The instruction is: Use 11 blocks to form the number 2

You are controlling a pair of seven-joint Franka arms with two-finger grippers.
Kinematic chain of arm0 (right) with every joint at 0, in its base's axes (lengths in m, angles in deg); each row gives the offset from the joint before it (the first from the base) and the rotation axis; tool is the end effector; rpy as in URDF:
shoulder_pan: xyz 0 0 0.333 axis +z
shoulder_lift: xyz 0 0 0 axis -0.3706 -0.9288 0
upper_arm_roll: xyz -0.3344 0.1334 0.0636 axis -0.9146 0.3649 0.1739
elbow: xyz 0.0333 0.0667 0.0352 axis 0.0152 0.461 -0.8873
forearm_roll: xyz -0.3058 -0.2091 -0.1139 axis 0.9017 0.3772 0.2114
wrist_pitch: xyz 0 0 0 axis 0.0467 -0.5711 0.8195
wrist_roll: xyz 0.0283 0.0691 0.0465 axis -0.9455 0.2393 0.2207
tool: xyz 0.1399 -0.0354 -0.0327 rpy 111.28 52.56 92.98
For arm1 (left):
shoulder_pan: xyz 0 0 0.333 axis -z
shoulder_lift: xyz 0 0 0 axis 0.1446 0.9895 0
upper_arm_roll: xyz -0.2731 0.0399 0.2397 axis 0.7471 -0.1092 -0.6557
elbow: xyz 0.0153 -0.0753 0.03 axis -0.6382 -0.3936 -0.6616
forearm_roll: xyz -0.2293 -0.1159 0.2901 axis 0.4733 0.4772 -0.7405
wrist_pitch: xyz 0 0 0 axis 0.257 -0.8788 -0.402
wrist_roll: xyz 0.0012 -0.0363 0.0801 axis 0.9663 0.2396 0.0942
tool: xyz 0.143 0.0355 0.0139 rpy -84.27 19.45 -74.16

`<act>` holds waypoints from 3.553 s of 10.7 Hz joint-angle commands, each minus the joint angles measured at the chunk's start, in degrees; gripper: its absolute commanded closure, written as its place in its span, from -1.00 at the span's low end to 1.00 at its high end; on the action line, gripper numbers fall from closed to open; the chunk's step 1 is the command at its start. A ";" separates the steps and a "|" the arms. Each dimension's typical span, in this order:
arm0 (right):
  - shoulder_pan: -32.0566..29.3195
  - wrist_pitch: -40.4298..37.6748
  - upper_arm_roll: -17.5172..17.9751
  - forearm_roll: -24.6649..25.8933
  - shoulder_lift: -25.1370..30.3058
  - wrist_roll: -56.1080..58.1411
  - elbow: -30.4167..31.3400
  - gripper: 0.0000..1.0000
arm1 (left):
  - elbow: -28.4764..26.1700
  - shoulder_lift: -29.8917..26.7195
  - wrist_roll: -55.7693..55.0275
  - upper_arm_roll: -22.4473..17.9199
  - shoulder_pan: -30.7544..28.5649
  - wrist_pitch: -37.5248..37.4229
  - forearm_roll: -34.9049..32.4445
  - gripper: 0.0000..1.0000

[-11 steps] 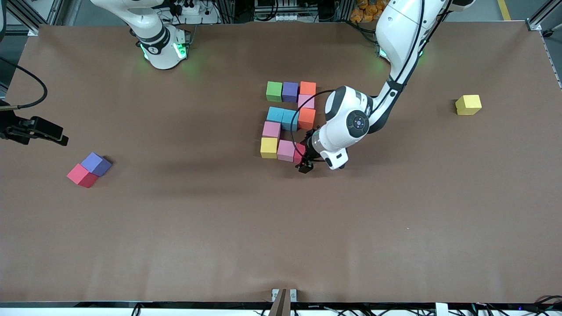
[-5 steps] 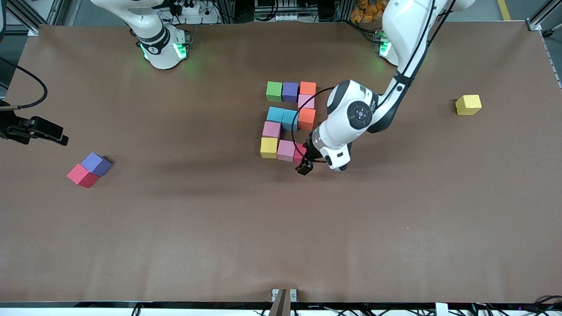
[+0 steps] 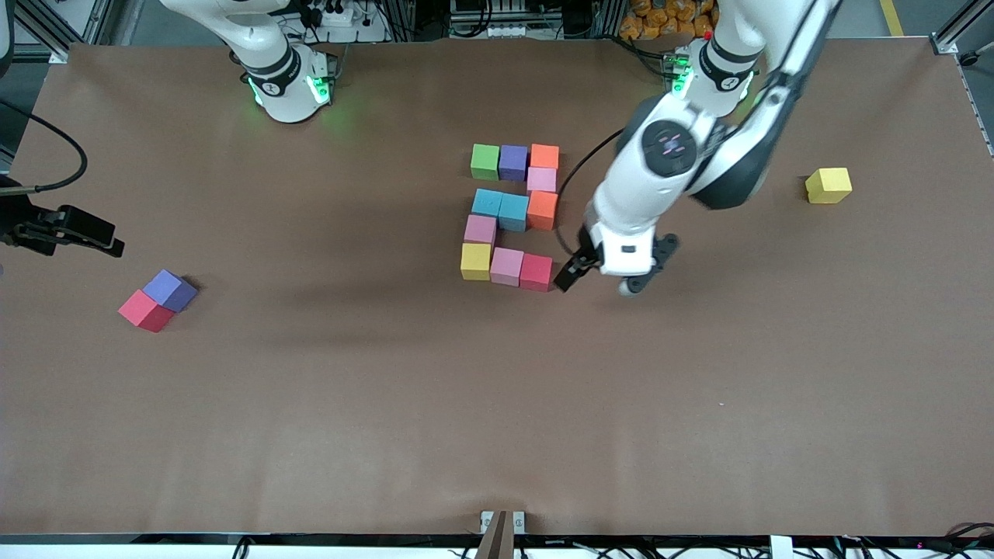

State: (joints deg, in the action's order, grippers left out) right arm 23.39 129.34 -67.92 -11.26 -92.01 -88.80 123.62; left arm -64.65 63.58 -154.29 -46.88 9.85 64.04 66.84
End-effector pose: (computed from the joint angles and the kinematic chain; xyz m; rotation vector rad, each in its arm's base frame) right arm 0.6141 -0.0083 0.6314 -3.1004 0.0854 0.0311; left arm 0.5517 -0.3432 0.4340 2.8085 0.9807 -0.0144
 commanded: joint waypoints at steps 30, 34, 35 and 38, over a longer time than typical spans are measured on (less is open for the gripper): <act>-1.20 -0.49 0.55 0.31 -0.19 0.33 -0.70 -1.00 | 17.31 -10.24 59.08 -19.24 -4.02 -31.63 -2.41 -1.00; -1.20 -0.49 0.55 0.31 -0.19 0.33 -0.70 -1.00 | 17.23 -10.33 58.55 -19.24 -3.58 -31.63 -1.94 -1.00; -1.20 -0.49 0.55 0.31 -0.19 0.33 -0.70 -1.00 | 17.23 -10.25 58.03 -19.24 -3.49 -31.63 -2.12 -1.00; -1.20 -0.49 0.55 0.31 -0.19 0.33 -0.70 -1.00 | 17.23 -10.07 58.20 -19.32 -3.58 -31.63 -2.21 -1.00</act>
State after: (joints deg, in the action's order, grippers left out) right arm 23.08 129.35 -68.06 -11.26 -92.05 -88.78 123.54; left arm -48.52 53.03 -95.11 -65.80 5.85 32.77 64.50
